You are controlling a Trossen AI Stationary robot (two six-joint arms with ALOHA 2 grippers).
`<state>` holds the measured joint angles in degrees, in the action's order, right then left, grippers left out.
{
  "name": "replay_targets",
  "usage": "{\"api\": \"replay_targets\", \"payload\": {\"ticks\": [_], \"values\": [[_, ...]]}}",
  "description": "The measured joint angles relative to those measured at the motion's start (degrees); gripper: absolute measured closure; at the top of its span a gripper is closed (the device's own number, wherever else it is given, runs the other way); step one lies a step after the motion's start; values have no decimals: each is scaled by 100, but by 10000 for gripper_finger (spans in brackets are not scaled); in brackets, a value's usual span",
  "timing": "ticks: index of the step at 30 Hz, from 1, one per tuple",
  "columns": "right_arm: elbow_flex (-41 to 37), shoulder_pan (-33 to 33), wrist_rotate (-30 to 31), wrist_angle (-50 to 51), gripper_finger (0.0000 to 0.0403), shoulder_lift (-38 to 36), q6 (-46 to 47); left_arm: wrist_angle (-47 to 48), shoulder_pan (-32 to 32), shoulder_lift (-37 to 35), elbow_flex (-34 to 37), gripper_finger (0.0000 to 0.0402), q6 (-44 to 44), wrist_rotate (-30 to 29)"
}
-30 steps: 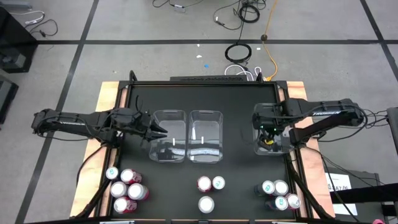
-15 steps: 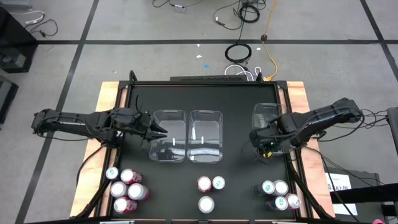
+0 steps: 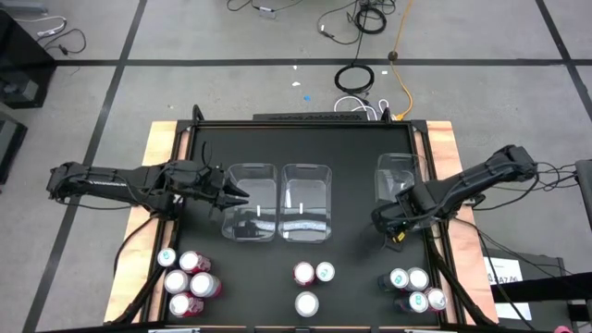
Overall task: Sort soda cans
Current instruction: Move the middle right transparent bin beside the center transparent bin
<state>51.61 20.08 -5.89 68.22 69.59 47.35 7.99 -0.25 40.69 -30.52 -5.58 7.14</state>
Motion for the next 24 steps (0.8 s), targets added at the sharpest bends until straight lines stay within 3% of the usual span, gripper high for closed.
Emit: {"api": "replay_targets", "payload": {"ticks": [5, 12, 24], "values": [[-54, -2, 102, -222, 241, 254, -37, 0, 0, 0, 0, 308, 2, -2], [77, -4, 159, -703, 387, 910, -297, 0, 0, 0, 0, 308, 0, -2], [1732, -9, 618, -847, 401, 2378, -1187, 0, -2, 2, 0, 308, 0, -2]]}}
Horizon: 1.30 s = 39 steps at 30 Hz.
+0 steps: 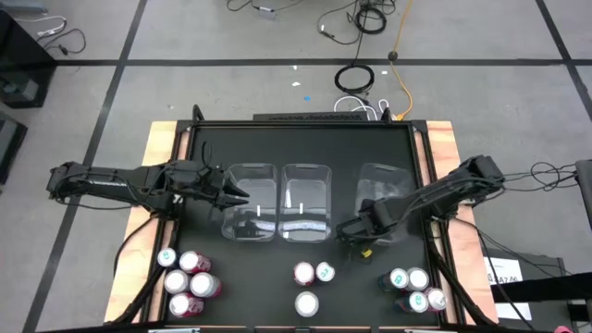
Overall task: Sort soda cans
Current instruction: Move the middle right transparent bin beside the center transparent bin
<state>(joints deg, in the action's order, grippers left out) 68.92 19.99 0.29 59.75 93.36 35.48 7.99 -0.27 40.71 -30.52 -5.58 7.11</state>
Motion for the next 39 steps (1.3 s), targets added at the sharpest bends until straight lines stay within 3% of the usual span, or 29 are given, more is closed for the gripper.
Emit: {"api": "replay_targets", "payload": {"ticks": [10, 23, 39], "values": [[821, -17, 175, 14, 402, 782, -631, 3, 0, 0, -2, 308, 2, 0], [831, -182, 125, -336, 402, 909, -621, 22, 1, 0, -2, 308, 48, 0], [831, -188, 95, -77, 360, 911, -642, 22, 0, 0, -2, 308, 50, -1]]}}
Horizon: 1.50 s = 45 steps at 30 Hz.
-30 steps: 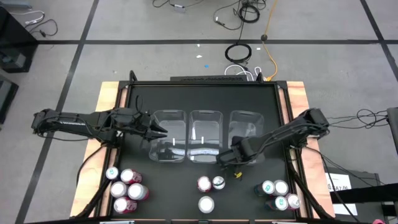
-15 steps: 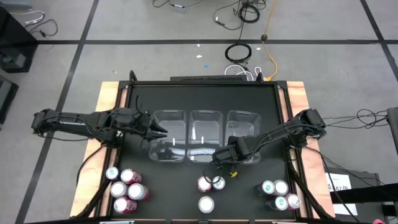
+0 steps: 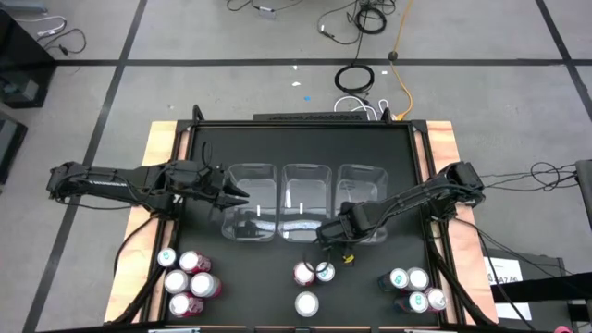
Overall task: Sort soda cans
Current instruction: Move the middle right transparent bin beside the center transparent bin, then put the top right silver blue soda can into the middle right transparent bin
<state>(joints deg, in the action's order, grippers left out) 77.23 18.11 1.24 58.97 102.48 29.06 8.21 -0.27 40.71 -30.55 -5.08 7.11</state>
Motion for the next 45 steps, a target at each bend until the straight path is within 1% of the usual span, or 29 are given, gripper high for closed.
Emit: {"api": "replay_targets", "payload": {"ticks": [8, 14, 23, 34, 38, 45], "values": [[0, -2, 21, 137, 344, 0, 0, 0, 0, 0, 0, 308, 0, -1], [0, -2, 21, 422, 344, 0, 0, -1, 1, 0, 0, 308, 0, -1], [2, -1, -3, 431, 344, 0, 6, -2, 2, 0, 0, 308, 0, -1], [558, -7, -1, 526, 344, 0, -116, -2, 2, -2, 0, 308, -2, -1], [697, -7, -1, 749, 344, 0, 78, 0, 2, 0, -1, 308, -13, -1], [833, 89, -9, 827, 344, 0, 531, 0, 0, -2, -2, 308, -15, -4]]}}
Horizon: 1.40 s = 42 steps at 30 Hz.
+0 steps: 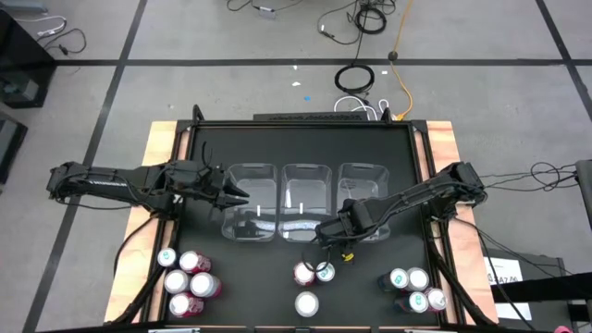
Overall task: Sort soda cans
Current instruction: Put the top right silver blue soda can into the middle right transparent bin
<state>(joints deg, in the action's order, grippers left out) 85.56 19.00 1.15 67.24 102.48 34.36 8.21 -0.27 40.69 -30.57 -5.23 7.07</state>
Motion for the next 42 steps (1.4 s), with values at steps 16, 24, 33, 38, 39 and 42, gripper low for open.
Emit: {"api": "replay_targets", "payload": {"ticks": [16, 24, 33, 38, 39, 42], "values": [[1260, 491, 778, 1138, 343, -44, 1335, -22, 0, 0, 0, 308, -5, -44], [1245, 1389, 2559, 1697, 343, -910, 2599, -20, -1, 0, 0, 308, -42, -44], [523, 2783, 3434, 1703, 343, -1665, 5194, -23, 0, 0, 0, 308, -44, -46], [219, 3321, 2693, 1695, 343, -1652, 5912, -22, 0, 0, 0, 308, -46, -46], [200, 3402, 2584, 1696, 343, -1646, 6000, -22, 0, 0, 0, 308, -46, -46], [188, 3590, 2274, 1703, 343, -1646, 6388, -22, -1, 0, 0, 308, -46, -46]]}}
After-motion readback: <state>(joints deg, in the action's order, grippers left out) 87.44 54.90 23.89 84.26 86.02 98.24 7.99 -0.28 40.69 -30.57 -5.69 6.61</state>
